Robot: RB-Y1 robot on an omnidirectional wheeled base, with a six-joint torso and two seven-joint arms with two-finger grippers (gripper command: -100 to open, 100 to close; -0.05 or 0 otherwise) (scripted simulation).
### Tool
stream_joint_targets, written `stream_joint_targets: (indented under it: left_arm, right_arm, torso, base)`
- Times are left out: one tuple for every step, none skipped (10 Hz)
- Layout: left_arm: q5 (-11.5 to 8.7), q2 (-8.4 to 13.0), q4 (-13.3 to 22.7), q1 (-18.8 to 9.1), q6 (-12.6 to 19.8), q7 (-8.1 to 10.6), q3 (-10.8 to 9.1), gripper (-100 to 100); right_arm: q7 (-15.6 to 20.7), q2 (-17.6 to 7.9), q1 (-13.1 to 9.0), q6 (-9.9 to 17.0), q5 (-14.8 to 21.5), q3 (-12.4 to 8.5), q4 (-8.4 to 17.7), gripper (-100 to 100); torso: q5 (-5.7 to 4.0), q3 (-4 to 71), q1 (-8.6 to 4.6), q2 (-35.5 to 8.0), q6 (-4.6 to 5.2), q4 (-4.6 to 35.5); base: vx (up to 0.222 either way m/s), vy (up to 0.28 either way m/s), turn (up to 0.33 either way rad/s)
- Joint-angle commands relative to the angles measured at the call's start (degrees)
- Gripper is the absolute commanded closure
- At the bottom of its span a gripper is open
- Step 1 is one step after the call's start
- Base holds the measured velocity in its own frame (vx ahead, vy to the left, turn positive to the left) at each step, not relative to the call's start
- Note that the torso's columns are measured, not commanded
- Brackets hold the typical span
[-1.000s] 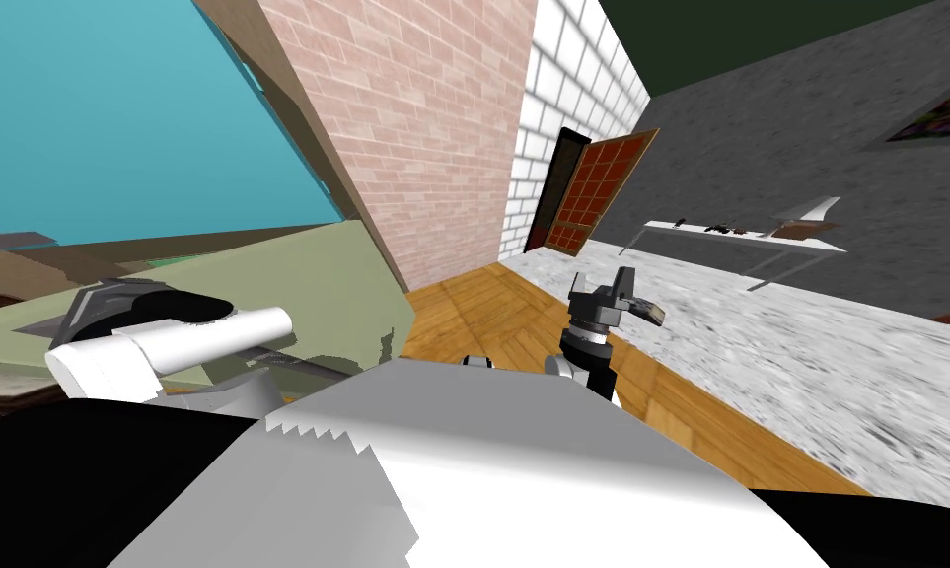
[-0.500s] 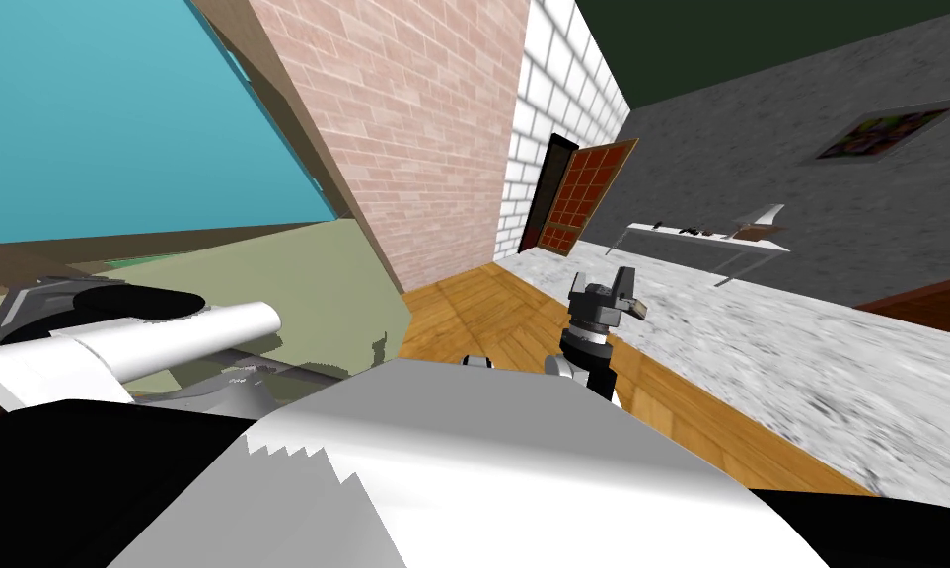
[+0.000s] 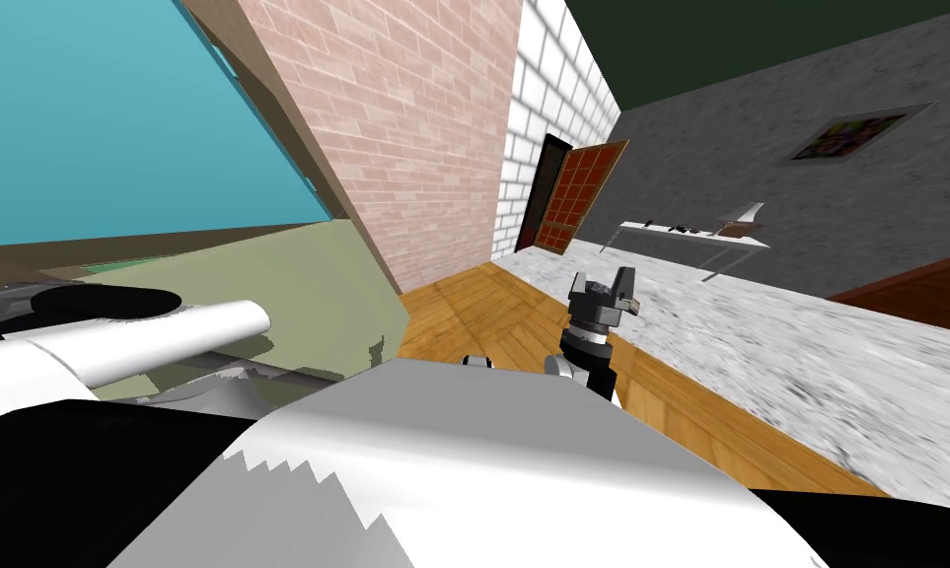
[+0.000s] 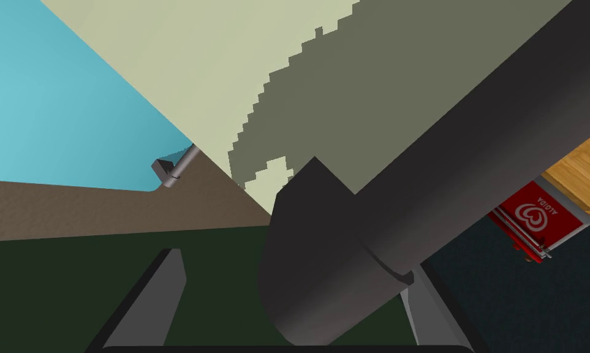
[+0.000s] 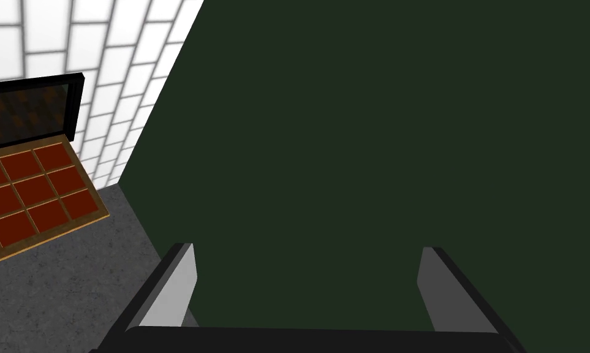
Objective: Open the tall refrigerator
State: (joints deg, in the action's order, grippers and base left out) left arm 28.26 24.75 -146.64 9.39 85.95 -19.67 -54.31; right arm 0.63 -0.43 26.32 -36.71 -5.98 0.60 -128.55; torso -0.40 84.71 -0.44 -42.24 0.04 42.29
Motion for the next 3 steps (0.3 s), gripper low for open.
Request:
stream_joint_targets:
  left_arm:
    - [0.0,-0.1,0.1,0.0,0.1,0.02,0.03,0]
    - [-0.1,-0.2,0.2,0.0,0.2,0.03,0.05,0]
    - [-0.1,-0.3,0.2,0.1,0.3,0.04,0.06,0]
  right_arm:
    - [0.0,0.0,0.0,0.0,0.0,0.0,0.0,0]
    - [0.0,0.0,0.0,0.0,0.0,0.0,0.0,0]
    - [0.0,0.0,0.0,0.0,0.0,0.0,0.0,0]
  torso:
    - [0.07,0.0,0.11,0.0,-0.01,0.0]
    - [0.13,-0.1,0.19,-0.1,-0.03,0.0]
    - [0.20,-0.1,0.26,-0.1,-0.03,0.0]
  base:
    - [0.000,0.000,0.000]
    - [0.000,0.000,0.000]
    - [0.000,0.000,0.000]
